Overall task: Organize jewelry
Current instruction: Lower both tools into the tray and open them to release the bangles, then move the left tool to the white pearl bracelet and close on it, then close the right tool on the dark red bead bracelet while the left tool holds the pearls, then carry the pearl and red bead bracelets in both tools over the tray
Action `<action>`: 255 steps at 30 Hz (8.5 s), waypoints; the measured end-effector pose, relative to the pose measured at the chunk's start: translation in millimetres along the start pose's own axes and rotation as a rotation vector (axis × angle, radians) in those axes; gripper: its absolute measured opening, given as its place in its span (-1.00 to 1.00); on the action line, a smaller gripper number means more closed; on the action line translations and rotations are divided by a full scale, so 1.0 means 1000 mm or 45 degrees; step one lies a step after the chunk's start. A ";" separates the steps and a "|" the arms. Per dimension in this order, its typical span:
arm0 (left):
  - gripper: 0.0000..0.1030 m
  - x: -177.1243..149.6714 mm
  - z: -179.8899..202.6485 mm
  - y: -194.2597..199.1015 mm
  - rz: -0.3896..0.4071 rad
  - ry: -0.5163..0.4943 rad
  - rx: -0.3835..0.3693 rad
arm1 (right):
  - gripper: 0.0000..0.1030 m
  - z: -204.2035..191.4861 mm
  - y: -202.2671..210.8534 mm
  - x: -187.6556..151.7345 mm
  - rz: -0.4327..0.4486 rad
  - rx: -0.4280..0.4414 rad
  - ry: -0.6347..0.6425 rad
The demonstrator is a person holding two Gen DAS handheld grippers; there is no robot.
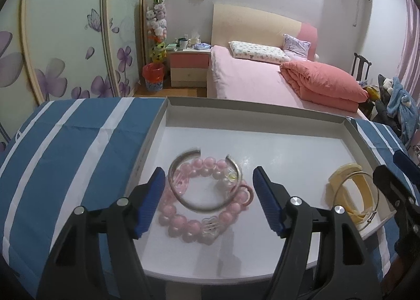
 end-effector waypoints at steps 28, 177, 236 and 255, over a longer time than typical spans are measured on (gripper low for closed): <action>0.00 -0.075 0.026 0.102 -0.026 -0.096 -0.023 | 0.61 0.030 0.102 -0.011 0.194 -0.034 -0.091; -0.80 -0.018 0.046 0.221 0.477 -0.179 -0.034 | -0.82 0.024 0.151 0.039 0.496 0.091 -0.108; -0.80 0.036 0.028 0.056 0.322 -0.170 0.058 | -0.81 0.012 0.009 0.014 0.158 0.083 -0.098; -0.80 0.039 0.033 0.026 0.254 -0.140 -0.065 | 0.22 0.013 0.007 0.014 0.156 0.060 -0.118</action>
Point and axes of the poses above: each gripper's, at about its wrist camera, not at the fingertips, and y roughly against the way its jaws point, z to its right, x to its top, the point moved 7 cm from there along -y, roughly the way its jaws point, and after that the axes turned 11 degrees about -x, right-handed, at the moved point
